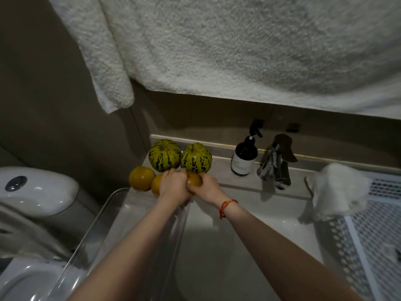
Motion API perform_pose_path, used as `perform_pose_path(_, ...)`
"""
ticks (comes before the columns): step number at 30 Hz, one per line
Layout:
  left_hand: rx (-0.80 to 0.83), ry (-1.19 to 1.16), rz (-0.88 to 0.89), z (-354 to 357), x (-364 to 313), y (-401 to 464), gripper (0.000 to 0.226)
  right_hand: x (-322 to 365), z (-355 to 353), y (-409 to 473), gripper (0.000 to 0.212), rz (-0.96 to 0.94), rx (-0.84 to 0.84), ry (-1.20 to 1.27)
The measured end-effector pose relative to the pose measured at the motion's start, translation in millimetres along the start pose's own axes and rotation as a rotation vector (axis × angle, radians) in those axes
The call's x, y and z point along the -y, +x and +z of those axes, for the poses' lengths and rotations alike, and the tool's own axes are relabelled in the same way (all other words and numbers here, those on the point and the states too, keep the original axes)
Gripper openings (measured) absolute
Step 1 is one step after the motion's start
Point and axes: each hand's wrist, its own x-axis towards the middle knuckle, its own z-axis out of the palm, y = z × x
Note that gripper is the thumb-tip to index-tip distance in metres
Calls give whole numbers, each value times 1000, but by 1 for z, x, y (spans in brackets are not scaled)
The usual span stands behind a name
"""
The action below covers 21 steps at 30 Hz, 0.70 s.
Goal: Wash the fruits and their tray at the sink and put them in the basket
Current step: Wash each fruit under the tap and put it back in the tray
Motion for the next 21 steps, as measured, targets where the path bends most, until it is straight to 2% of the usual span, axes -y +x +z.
perform_pose_path(3, -84, -51, 12, -7, -4, -7, 54, -2, -6, -11, 48, -25, -85, 95)
perform_pose_path(6, -113, -127, 27, -14, -15, -17, 64, -7, -17, -28, 51, -63, -161, 135)
perform_pose_path(10, -24, -521, 97, -17, -44, -32, 81, -24, -38, -55, 48, -44, -229, 170)
perform_pose_path(12, 25, -634, 134, -13, -62, -37, 84, -34, -52, -68, 48, -1, -229, 139)
perform_pose_path(16, 78, -736, 144, 5, -95, -42, 83, -52, -83, -93, 40, 82, -172, 32)
perform_pose_path(19, 104, -806, 119, 19, -114, -42, 81, -60, -117, -112, 20, 129, -218, -67)
perform_pose_path(21, 123, -839, 93, 25, -122, -41, 80, -58, -145, -118, 34, 155, -271, -19)
